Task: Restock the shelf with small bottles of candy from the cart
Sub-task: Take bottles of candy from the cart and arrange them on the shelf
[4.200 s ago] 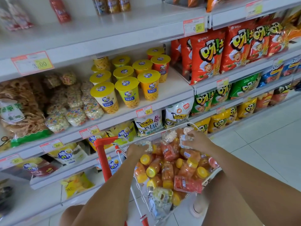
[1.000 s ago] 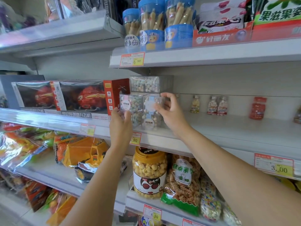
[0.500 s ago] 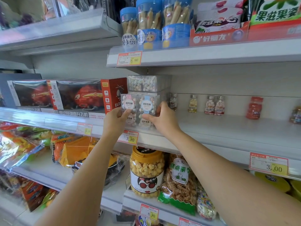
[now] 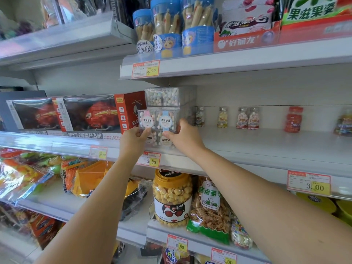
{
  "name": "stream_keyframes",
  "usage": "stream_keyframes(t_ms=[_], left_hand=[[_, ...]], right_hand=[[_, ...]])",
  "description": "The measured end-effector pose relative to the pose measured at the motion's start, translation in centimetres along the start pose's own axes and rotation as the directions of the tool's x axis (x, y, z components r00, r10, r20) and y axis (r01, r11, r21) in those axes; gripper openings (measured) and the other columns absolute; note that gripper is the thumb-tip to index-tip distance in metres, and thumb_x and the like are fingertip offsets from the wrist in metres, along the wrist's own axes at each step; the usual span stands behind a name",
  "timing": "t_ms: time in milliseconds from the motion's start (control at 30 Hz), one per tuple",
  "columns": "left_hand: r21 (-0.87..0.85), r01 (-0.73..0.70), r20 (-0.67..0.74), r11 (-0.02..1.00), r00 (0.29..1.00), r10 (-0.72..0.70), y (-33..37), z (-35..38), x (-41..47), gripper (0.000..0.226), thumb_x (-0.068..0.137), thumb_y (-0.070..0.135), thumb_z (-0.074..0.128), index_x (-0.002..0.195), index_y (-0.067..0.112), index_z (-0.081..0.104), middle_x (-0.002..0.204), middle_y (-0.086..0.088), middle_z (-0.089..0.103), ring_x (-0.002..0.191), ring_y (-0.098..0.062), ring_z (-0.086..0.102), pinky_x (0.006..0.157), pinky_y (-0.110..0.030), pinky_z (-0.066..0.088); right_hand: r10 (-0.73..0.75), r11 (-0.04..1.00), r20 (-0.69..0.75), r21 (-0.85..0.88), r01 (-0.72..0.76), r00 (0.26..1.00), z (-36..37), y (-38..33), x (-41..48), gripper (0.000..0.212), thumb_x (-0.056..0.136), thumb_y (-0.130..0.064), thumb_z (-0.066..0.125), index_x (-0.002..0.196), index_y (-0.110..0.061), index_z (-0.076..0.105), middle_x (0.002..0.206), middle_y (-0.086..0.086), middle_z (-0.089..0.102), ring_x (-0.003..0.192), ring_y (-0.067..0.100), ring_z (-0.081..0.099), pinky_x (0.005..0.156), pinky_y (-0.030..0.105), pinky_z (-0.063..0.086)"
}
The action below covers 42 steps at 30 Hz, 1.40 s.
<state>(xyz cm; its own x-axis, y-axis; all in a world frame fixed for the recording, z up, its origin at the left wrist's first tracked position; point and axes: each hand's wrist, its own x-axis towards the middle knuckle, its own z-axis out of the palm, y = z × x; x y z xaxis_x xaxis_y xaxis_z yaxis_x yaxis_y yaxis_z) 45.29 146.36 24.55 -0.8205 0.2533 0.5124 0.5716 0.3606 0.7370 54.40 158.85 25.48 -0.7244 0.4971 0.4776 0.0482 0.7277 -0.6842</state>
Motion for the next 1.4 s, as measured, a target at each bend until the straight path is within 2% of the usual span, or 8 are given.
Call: stream_keyframes(t_ms=[300, 500, 700, 867, 967, 1133, 1267, 1400], left_hand=[[-0.050, -0.071, -0.138, 0.996, 0.988, 0.064, 3.1, -0.9, -8.6, 0.039, 0.095, 0.029, 0.053, 0.130, 0.016, 0.044, 0.130, 0.000, 0.049, 0.116, -0.018, 0.049, 0.094, -0.034, 0.043], [-0.206, -0.271, 0.193, 0.940, 0.931, 0.311, 4.1, 2.0, -22.8, 0.036, 0.098, 0.039, 0.044, 0.072, 0.015, 0.050, 0.062, 0.009, 0.052, 0.061, -0.007, 0.049, 0.053, -0.017, 0.032], [-0.239, -0.235, 0.606, 0.942, 0.722, 0.334, 3.8, 8.7, -33.2, 0.051, 0.086, 0.055, 0.044, 0.067, 0.009, 0.056, 0.065, -0.001, 0.054, 0.065, -0.013, 0.053, 0.056, -0.022, 0.038], [-0.206, -0.175, 0.841, 0.963, 0.471, 0.266, 3.4, 15.6, -40.2, 0.009, 0.088, 0.027, 0.063, 0.085, 0.032, 0.056, 0.087, 0.009, 0.060, 0.077, -0.001, 0.059, 0.073, -0.024, 0.051], [-0.167, -0.203, 0.898, 0.965, 0.373, 0.234, 3.6, 18.6, -43.8, 0.023, 0.089, 0.023, 0.062, 0.110, 0.025, 0.057, 0.103, 0.008, 0.059, 0.086, 0.001, 0.057, 0.078, -0.019, 0.046], [-0.115, -0.302, 0.959, 0.946, 0.215, 0.185, 4.7, 24.0, -47.7, 0.038, 0.091, 0.025, 0.057, 0.129, 0.019, 0.050, 0.127, -0.001, 0.052, 0.118, -0.017, 0.051, 0.095, -0.027, 0.042], [-0.053, -0.314, 0.983, 0.948, 0.153, 0.105, 6.2, 28.6, -49.3, 0.040, 0.091, 0.023, 0.056, 0.131, 0.021, 0.050, 0.124, -0.004, 0.054, 0.109, -0.018, 0.055, 0.086, -0.025, 0.043], [0.023, -0.264, 0.993, 0.964, 0.120, 0.009, 7.6, 33.1, -50.6, 0.044, 0.088, 0.027, 0.058, 0.131, 0.026, 0.051, 0.123, -0.003, 0.057, 0.106, -0.021, 0.058, 0.085, -0.027, 0.046]], right_hand=[[-0.005, 0.995, -0.001, -0.101, 0.005, 1.000, -5.0, -0.9, -3.7, 0.033, 0.089, -0.042, 0.061, 0.096, -0.010, 0.057, 0.093, 0.001, 0.059, 0.083, 0.017, 0.056, 0.064, 0.030, 0.042], [-0.225, 0.960, 0.092, -0.151, 0.237, 0.970, -12.4, 2.9, -12.9, 0.011, 0.089, -0.020, 0.059, 0.084, -0.016, 0.051, 0.065, -0.010, 0.048, 0.059, 0.004, 0.044, 0.059, 0.027, 0.036], [0.031, 0.925, 0.298, -0.369, 0.086, 0.954, -18.5, 11.2, -23.1, 0.011, 0.088, -0.024, 0.061, 0.084, -0.020, 0.051, 0.068, -0.011, 0.051, 0.061, 0.002, 0.046, 0.056, 0.023, 0.033], [0.423, 0.838, 0.358, -0.503, -0.210, 0.832, -23.5, 19.5, -31.1, 0.026, 0.093, -0.029, 0.058, 0.111, -0.012, 0.052, 0.098, 0.002, 0.060, 0.074, 0.011, 0.052, 0.061, 0.018, 0.040], [0.639, 0.720, 0.335, -0.577, -0.385, 0.693, -25.6, 24.9, -35.9, 0.040, 0.091, -0.032, 0.060, 0.123, -0.014, 0.045, 0.118, 0.007, 0.056, 0.092, 0.021, 0.055, 0.077, 0.033, 0.045], [0.829, 0.542, 0.268, -0.603, -0.586, 0.491, -27.1, 32.2, -42.7, 0.043, 0.094, -0.020, 0.057, 0.132, -0.014, 0.039, 0.123, 0.009, 0.046, 0.072, 0.014, 0.049, 0.058, 0.027, 0.036], [0.867, 0.493, 0.206, -0.486, -0.722, 0.454, -27.6, 37.0, -45.7, 0.049, 0.090, -0.006, 0.058, 0.135, -0.015, 0.041, 0.131, 0.011, 0.044, 0.096, 0.029, 0.060, 0.064, 0.033, 0.044], [0.873, 0.475, 0.153, -0.482, -0.736, 0.463, -27.2, 39.7, -46.4, 0.051, 0.093, -0.003, 0.048, 0.140, -0.021, 0.039, 0.116, 0.004, 0.056, 0.070, 0.014, 0.055, 0.048, 0.021, 0.036]])
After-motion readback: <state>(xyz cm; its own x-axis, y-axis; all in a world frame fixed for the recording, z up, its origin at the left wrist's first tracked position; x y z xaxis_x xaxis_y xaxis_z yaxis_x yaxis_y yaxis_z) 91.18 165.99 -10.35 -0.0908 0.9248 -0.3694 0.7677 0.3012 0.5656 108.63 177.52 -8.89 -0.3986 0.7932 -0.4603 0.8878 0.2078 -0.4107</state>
